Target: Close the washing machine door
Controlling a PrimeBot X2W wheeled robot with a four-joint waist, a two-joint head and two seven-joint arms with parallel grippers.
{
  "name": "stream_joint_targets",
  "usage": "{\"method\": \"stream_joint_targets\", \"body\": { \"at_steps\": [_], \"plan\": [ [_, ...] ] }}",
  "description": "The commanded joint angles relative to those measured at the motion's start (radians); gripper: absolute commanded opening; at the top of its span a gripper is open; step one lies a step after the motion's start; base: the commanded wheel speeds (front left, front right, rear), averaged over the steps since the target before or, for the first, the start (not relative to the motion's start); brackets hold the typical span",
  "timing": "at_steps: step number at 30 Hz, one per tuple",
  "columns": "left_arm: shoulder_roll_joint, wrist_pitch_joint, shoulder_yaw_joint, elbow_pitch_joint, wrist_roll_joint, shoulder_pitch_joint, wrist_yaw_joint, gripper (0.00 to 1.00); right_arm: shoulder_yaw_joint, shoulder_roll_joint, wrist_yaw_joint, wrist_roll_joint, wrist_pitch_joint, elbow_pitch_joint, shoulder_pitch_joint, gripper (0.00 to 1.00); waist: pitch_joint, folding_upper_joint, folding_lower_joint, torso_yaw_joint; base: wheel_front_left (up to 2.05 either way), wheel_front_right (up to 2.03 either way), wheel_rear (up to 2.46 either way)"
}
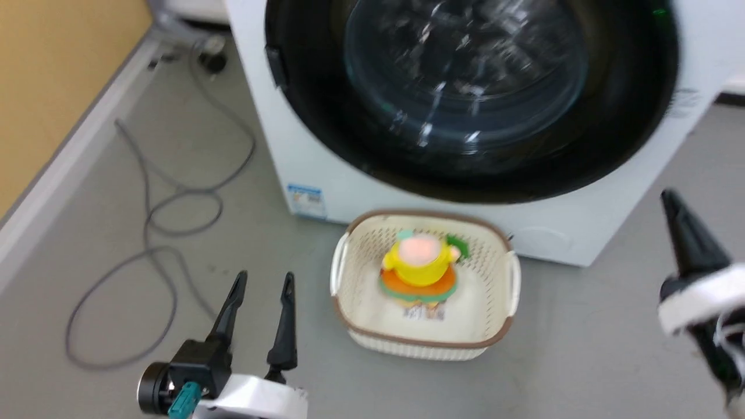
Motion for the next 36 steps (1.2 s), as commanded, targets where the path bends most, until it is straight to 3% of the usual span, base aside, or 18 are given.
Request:
{"method": "stream_joint_targets", "body": {
  "at_steps": [1,9,13,17,18,19,20,21,36],
  "plan": [
    [0.001,-0.004,0.009,0.007,-0.002,0.016,0.004,1.00,-0.033,0.025,-0.001,-0.028,-0.004,-0.039,0.061,0.00,-0.061,0.0000,0.0001,-0.052,0.00,0.00,0.00],
    [0.002,-0.004,0.040,0.033,-0.018,0.066,0.001,1.00,-0.245,0.191,-0.001,-0.213,-0.004,-0.305,0.360,0.00,-0.126,0.0000,0.0001,-0.102,0.00,0.00,0.00],
    [0.001,-0.004,0.047,0.037,-0.016,0.085,-0.005,1.00,-0.303,0.294,-0.001,-0.270,-0.004,-0.408,0.478,0.00,-0.140,0.0000,0.0001,-0.112,0.00,0.00,0.00],
    [0.001,-0.004,0.046,0.034,-0.010,0.098,-0.003,1.00,-0.323,0.346,-0.001,-0.302,0.003,-0.445,0.528,0.00,-0.146,0.0000,0.0001,-0.113,0.00,0.00,0.00],
    [0.001,-0.004,0.045,0.031,-0.009,0.102,-0.002,1.00,-0.324,0.355,-0.001,-0.309,0.003,-0.451,0.535,0.06,-0.147,0.0000,0.0001,-0.114,0.00,0.00,0.00],
    [0.001,-0.004,0.044,0.028,-0.007,0.106,-0.001,1.00,-0.326,0.363,-0.001,-0.315,0.003,-0.457,0.542,0.44,-0.148,0.0000,0.0001,-0.114,0.00,0.00,0.00],
    [0.001,-0.004,0.043,0.027,-0.004,0.111,0.000,1.00,-0.324,0.368,-0.001,-0.323,0.003,-0.461,0.547,0.89,-0.149,0.0000,0.0001,-0.114,0.00,0.00,0.00],
    [0.001,-0.004,0.040,0.025,0.001,0.115,0.001,1.00,-0.323,0.372,-0.001,-0.332,0.003,-0.465,0.551,1.00,-0.150,0.0000,0.0001,-0.114,0.00,0.00,0.00],
    [0.001,-0.004,0.024,0.005,0.044,0.130,0.017,1.00,-0.313,0.392,-0.001,-0.374,-0.001,-0.456,0.562,1.00,-0.151,0.0000,0.0001,-0.106,0.00,0.00,0.00]
  ]
}}
